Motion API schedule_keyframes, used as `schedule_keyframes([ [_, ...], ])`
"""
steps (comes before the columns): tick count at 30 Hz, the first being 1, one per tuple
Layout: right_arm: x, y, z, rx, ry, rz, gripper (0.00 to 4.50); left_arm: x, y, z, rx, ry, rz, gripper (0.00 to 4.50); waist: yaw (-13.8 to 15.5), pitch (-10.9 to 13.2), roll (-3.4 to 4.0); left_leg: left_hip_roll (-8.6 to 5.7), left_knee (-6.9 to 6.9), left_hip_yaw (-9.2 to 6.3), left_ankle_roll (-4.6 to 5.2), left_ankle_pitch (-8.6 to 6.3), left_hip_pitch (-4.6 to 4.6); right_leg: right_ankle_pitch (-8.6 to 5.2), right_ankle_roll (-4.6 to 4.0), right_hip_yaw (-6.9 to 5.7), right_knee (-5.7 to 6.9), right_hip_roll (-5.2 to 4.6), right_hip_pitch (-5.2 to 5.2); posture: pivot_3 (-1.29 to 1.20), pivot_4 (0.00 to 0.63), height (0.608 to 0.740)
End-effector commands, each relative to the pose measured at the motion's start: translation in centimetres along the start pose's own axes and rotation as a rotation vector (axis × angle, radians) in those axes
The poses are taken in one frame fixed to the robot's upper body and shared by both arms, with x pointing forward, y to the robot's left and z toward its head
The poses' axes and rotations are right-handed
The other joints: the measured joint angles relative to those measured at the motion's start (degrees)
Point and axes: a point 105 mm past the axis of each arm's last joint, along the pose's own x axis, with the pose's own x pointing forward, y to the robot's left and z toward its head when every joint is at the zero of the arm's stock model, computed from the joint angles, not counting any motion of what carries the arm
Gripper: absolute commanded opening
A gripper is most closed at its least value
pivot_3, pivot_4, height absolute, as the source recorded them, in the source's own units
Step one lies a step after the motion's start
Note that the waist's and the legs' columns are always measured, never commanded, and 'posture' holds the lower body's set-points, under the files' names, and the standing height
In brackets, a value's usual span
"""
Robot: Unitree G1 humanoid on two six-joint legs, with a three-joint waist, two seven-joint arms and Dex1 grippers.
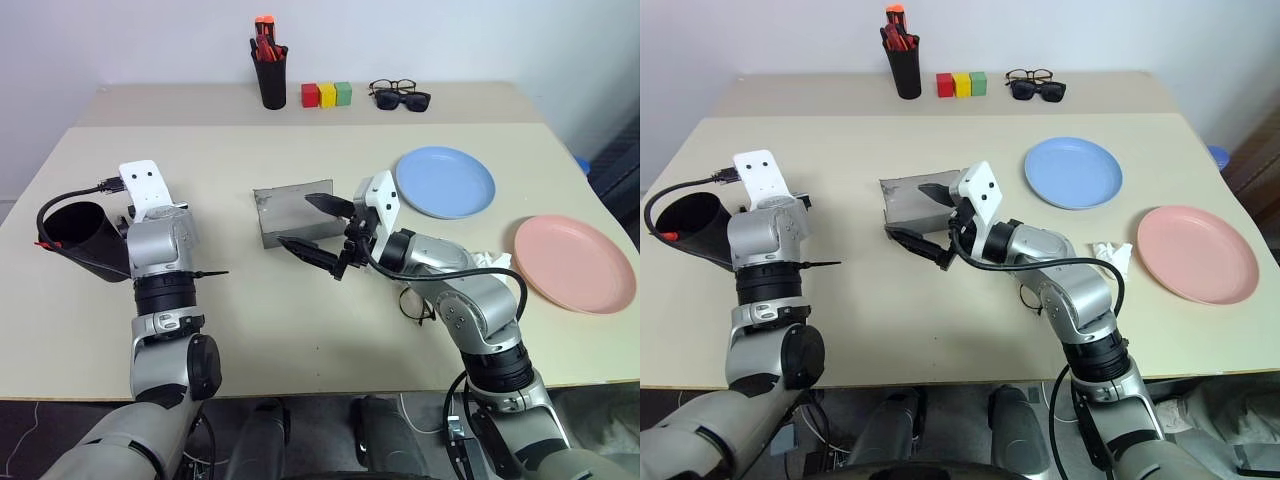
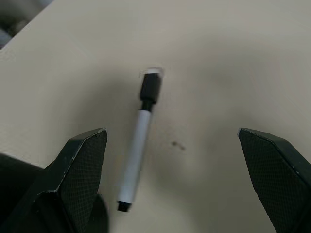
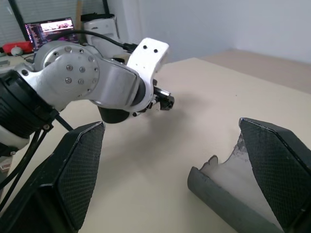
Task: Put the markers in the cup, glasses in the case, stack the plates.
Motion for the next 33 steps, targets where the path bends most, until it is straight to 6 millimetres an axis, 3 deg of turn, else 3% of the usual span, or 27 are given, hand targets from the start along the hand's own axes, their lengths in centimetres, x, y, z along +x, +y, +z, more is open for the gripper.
schedule_keyframes([
  [1, -0.1, 0.3, 1.4, -0.048, -0.049, 0.003, 4.50, 0.0, 0.3, 1.1, -0.061, -0.019, 0.022, 4.40, 0.02, 0.00, 0.00, 0.00, 0.00, 0.00, 0.00, 0.00, 0.00, 0.00, 0.00, 0.00, 0.00, 0.00, 0.00, 0.00, 0.150, 0.740],
  [13, 0.0, 0.3, 1.2, -0.059, -0.039, 0.009, 4.50, 1.3, 1.3, -1.0, -0.095, 0.047, 0.056, 4.40, -0.09, 0.00, 0.00, 0.00, -0.01, 0.00, 0.00, 0.00, 0.00, 0.00, 0.00, 0.00, 0.01, 0.00, -0.01, 0.00, 0.150, 0.740],
  [16, 0.0, 0.3, 1.2, -0.061, -0.038, 0.011, 4.50, 1.5, 1.5, -1.2, -0.093, 0.052, 0.061, 3.59, -0.15, 0.00, 0.00, 0.00, 0.00, 0.00, -0.01, 0.00, 0.00, 0.00, 0.00, 0.00, 0.01, 0.00, -0.01, 0.00, 0.150, 0.740],
  [22, 0.0, 0.2, 1.2, -0.064, -0.035, 0.015, 4.50, 1.4, 1.1, -1.3, -0.089, 0.049, 0.040, 0.60, -0.11, 0.00, 0.00, 0.00, 0.00, 0.00, -0.01, 0.00, 0.00, 0.00, 0.00, 0.00, 0.01, 0.00, -0.01, 0.00, 0.150, 0.740],
  [26, 0.0, 0.2, 1.2, -0.066, -0.034, 0.020, 4.50, 0.8, -0.1, -0.6, -0.095, 0.003, -0.035, 0.60, -0.05, 0.00, 0.00, 0.00, 0.00, 0.00, -0.01, 0.01, 0.00, 0.00, 0.00, 0.00, 0.02, -0.01, 0.00, 0.00, 0.150, 0.740],
  [33, 0.0, 0.2, 1.2, -0.068, -0.031, 0.023, 4.50, -2.6, -3.8, 1.1, 0.074, -0.178, -0.235, 0.60, 0.04, 0.00, 0.00, -0.02, 0.00, 0.02, -0.02, 0.01, -0.02, 0.00, 0.00, 0.00, 0.00, -0.03, 0.01, 0.00, 0.150, 0.740],
])
